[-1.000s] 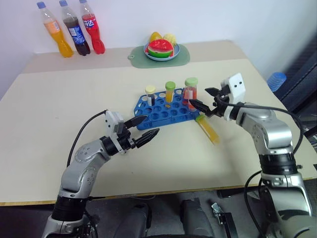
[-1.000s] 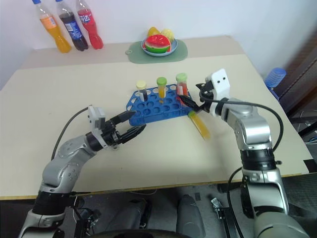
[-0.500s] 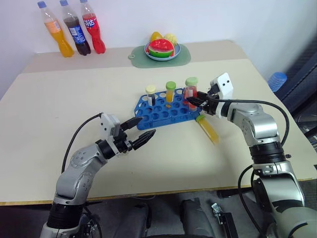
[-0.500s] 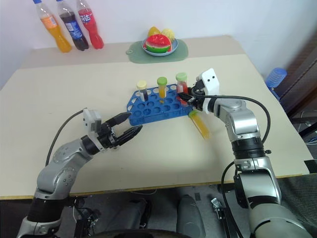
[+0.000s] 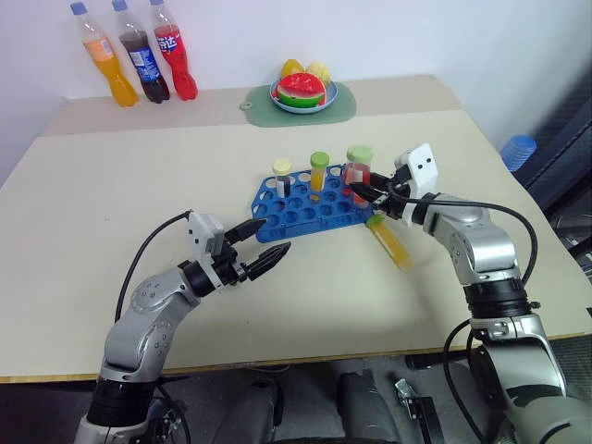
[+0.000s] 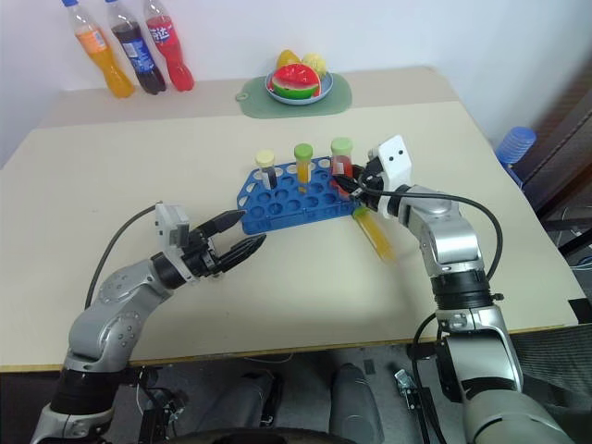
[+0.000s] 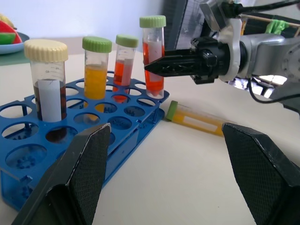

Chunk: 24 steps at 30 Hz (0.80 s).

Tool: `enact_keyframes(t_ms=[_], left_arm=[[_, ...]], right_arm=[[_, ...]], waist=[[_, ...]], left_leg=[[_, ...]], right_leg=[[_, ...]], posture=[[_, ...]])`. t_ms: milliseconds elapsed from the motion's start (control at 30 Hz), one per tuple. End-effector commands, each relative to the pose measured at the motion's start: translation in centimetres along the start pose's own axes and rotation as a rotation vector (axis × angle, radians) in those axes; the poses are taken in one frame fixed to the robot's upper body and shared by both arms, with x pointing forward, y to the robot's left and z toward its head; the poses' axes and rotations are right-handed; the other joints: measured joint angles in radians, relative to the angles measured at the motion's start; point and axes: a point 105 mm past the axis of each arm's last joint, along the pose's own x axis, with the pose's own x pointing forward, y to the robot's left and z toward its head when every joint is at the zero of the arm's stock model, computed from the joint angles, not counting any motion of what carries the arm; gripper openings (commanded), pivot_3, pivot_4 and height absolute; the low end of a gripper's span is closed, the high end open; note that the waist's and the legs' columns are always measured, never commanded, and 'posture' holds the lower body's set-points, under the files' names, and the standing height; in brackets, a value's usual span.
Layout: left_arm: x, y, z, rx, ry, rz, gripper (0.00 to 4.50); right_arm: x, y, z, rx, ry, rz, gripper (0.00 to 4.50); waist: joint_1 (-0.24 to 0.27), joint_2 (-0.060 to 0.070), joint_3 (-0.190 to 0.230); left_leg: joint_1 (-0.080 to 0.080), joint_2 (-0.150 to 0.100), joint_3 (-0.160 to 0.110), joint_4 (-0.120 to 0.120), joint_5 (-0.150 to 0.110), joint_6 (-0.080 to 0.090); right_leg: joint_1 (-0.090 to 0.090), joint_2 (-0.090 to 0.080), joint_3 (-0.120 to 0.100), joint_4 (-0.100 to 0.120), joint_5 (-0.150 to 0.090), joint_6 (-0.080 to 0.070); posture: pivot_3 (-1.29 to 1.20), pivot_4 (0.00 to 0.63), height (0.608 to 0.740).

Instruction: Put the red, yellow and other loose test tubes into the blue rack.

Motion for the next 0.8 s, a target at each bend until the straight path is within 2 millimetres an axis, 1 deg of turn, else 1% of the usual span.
enact_keyframes(t_ms=[33,267,433,467,533,567,600,633,667,800], left_arm=[[0.3,-0.2,1.0,0.024,-0.037,-0.020,3.93],[0.3,-0.2,1.1,0.026,-0.035,-0.026,3.93],[0.5,-0.3,1.1,0.025,-0.038,-0.030,3.93],[0.5,-0.3,1.2,0.024,-0.038,-0.032,3.93],[0.6,-0.3,1.2,0.022,-0.038,-0.033,3.93],[0.5,-0.3,1.2,0.021,-0.038,-0.033,3.93],[0.5,-0.3,1.2,0.020,-0.038,-0.033,3.93],[0.5,-0.3,1.2,0.020,-0.038,-0.033,3.93],[0.6,-0.3,1.2,0.019,-0.038,-0.033,3.93],[0.6,-0.5,1.1,0.015,-0.039,-0.035,3.93]], right_arm=[[-0.6,-0.2,1.6,-0.032,-0.086,-0.037,0.80],[-0.9,0.3,1.2,-0.036,-0.125,-0.071,0.80],[-1.2,0.8,0.3,-0.058,-0.131,-0.068,0.80],[-1.3,0.9,0.3,-0.071,-0.134,-0.062,1.85],[-1.4,0.9,0.3,-0.101,-0.133,-0.069,2.69],[-1.4,0.7,0.3,-0.115,-0.128,-0.085,3.30],[-1.5,0.6,0.3,-0.123,-0.125,-0.097,3.74],[-1.5,0.5,0.3,-0.129,-0.121,-0.100,4.33],[-1.5,0.4,0.3,-0.133,-0.117,-0.099,4.47],[-2.8,0.4,0.2,-0.127,-0.055,-0.052,4.47]], waist=[[0.000,0.000,0.000],[0.000,0.000,0.000],[0.001,0.000,0.000],[0.000,0.000,0.000],[0.000,0.000,0.000],[-0.001,0.000,0.000],[-0.001,0.000,0.000],[-0.001,0.000,0.000],[-0.001,0.000,0.000],[0.002,0.000,0.000]], left_leg=[[0.000,0.000,0.000,0.000,0.000,0.000],[0.000,0.000,0.000,0.000,0.000,0.000],[0.000,0.000,0.000,0.000,0.000,0.000],[0.000,0.000,0.000,0.000,0.000,0.000],[0.000,0.000,0.000,0.000,0.000,0.000],[0.000,0.000,0.000,0.000,0.000,0.000],[0.000,0.000,0.000,0.000,0.000,0.000],[0.000,0.000,0.000,0.000,0.000,0.000],[0.000,0.000,0.000,0.000,0.000,0.000],[0.000,0.000,0.000,0.000,0.000,0.000]], right_leg=[[0.000,0.000,0.000,0.000,0.000,0.000],[0.000,0.000,0.000,0.000,0.000,0.000],[0.000,0.000,0.000,0.000,0.000,0.000],[0.000,0.000,0.000,0.000,0.000,0.000],[0.000,0.000,0.000,0.000,0.000,0.000],[0.000,0.000,0.000,0.000,0.000,0.000],[0.000,0.000,0.000,0.000,0.000,0.000],[0.000,0.000,0.000,0.000,0.000,0.000],[0.000,0.000,0.000,0.000,0.000,0.000],[0.000,0.000,0.000,0.000,0.000,0.000]], posture=[[0.00,0.150,0.740],[0.00,0.150,0.740],[0.00,0.150,0.740],[0.00,0.150,0.740],[0.00,0.150,0.740],[0.00,0.150,0.740],[0.00,0.150,0.740],[0.00,0.150,0.740],[0.00,0.150,0.740],[0.00,0.150,0.740]])
